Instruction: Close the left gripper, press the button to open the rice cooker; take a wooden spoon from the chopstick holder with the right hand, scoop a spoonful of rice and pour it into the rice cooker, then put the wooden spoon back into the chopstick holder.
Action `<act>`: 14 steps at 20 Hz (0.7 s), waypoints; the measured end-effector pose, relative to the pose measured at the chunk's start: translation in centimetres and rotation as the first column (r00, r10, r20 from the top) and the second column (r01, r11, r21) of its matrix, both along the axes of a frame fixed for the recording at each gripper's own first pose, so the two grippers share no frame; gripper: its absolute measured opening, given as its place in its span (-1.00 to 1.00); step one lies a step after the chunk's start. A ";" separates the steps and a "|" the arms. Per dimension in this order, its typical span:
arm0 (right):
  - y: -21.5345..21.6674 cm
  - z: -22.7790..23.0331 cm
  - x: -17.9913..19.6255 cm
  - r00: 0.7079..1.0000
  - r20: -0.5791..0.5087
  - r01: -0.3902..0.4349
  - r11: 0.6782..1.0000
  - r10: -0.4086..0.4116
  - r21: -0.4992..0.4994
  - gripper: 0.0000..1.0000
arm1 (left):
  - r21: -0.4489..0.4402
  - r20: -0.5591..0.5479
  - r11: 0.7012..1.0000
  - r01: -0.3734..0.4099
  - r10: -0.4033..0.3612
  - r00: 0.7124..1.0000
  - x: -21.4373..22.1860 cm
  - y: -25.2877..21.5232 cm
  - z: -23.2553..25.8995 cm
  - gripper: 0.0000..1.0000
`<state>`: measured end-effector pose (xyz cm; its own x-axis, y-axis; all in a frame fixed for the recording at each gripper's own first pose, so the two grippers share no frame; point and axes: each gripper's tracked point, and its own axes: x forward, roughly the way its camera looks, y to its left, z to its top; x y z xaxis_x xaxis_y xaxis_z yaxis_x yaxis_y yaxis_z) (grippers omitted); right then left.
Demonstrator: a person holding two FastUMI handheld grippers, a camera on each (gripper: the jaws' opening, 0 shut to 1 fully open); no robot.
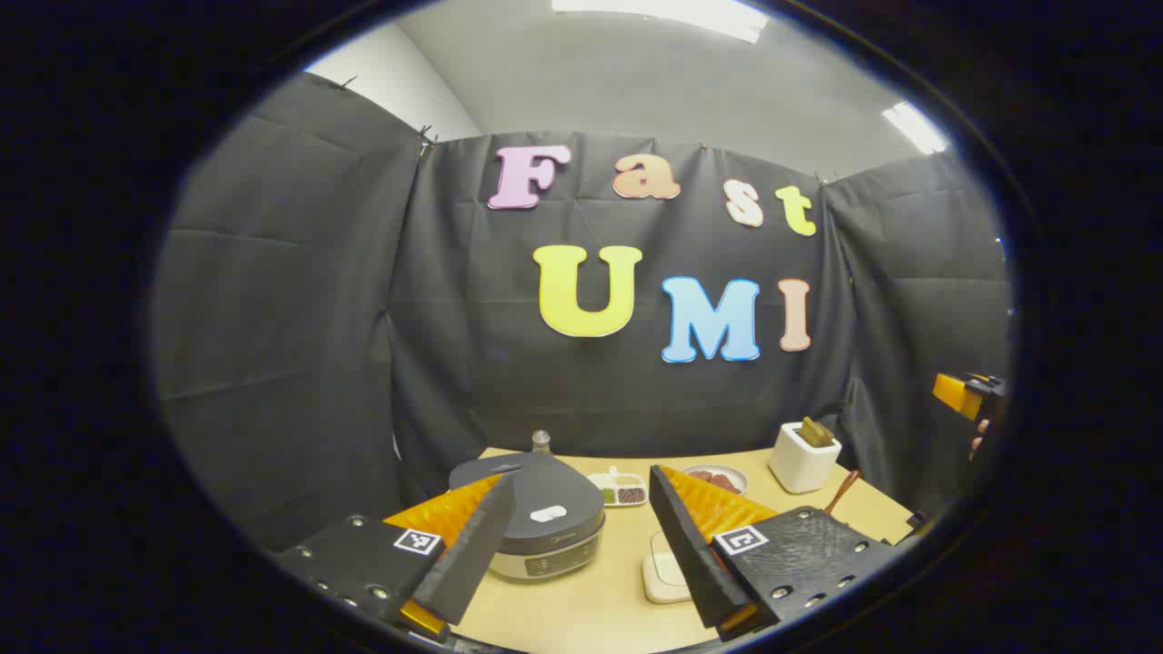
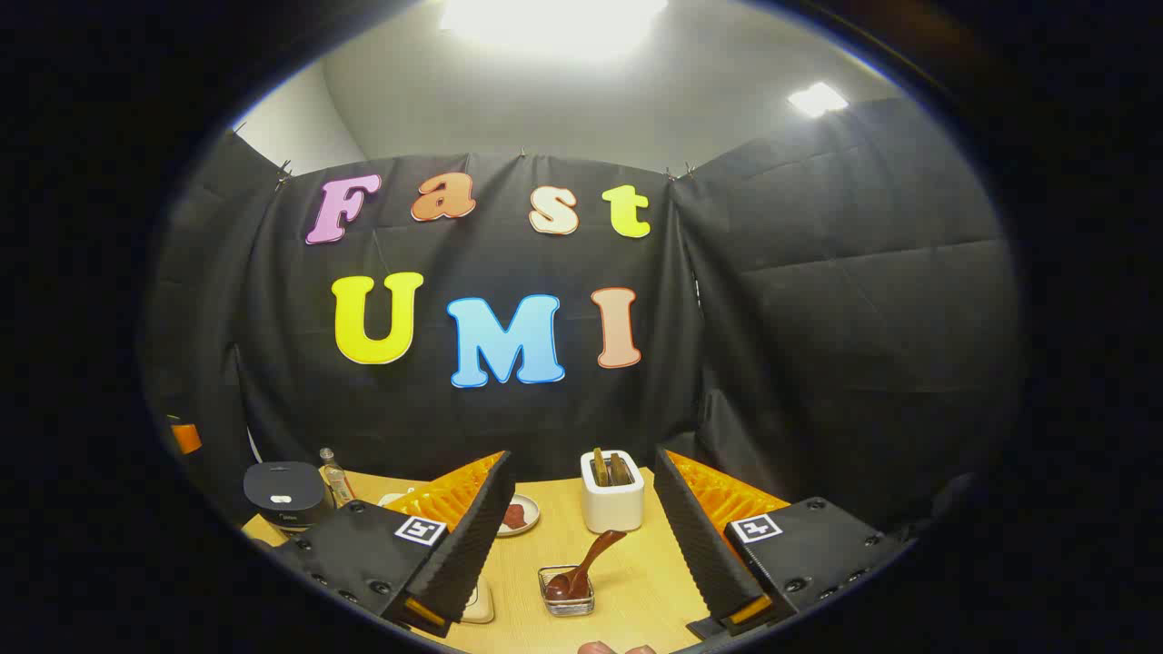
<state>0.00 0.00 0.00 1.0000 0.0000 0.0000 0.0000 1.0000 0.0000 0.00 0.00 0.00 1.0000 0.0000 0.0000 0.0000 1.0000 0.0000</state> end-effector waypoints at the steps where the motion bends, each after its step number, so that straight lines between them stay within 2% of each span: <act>1: -0.1 -0.3 0.0 1.000 -0.008 0.004 1.000 -0.004 -0.011 0.95 | -0.001 -0.002 1.000 0.008 -0.008 1.000 0.2 -0.2 -0.1 0.82; 4: 0.1 -0.2 -0.3 1.000 -0.010 0.011 1.000 -0.011 -0.023 0.95 | 0.007 -0.009 1.000 0.028 -0.028 1.000 1.0 -0.3 -0.7 0.92; 5: 0.0 -0.2 -0.5 1.000 -0.005 0.015 1.000 -0.015 -0.024 0.95 | 0.008 -0.009 0.999 0.033 -0.033 0.999 1.2 -0.3 -0.6 0.92; 6: 0.0 -0.2 -0.5 1.000 -0.001 0.021 0.999 -0.021 -0.027 0.95 | 0.006 -0.007 0.999 0.039 -0.039 0.999 1.4 -0.2 -0.5 0.80; 11: -0.3 -0.6 -1.0 0.999 0.001 0.044 0.998 -0.044 -0.035 0.95 | -0.011 -0.014 0.998 0.059 -0.059 0.998 2.6 -0.2 -0.9 0.80; 12: -0.3 -0.6 -1.1 0.999 0.000 0.049 0.998 -0.049 -0.038 0.95 | -0.012 -0.017 0.998 0.062 -0.062 0.998 2.6 -0.3 -1.2 0.87; 14: -0.4 -0.6 -1.2 0.998 0.003 0.059 0.997 -0.059 -0.039 0.95 | -0.013 -0.018 0.997 0.071 -0.072 0.997 2.9 -0.3 -1.3 0.82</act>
<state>-1.20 -0.40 -0.56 0.9982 -0.0593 0.0030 0.0594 0.9975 -0.0394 2.86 -0.28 -1.25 0.9973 -0.0715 -0.0179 0.0713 0.9974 -0.0129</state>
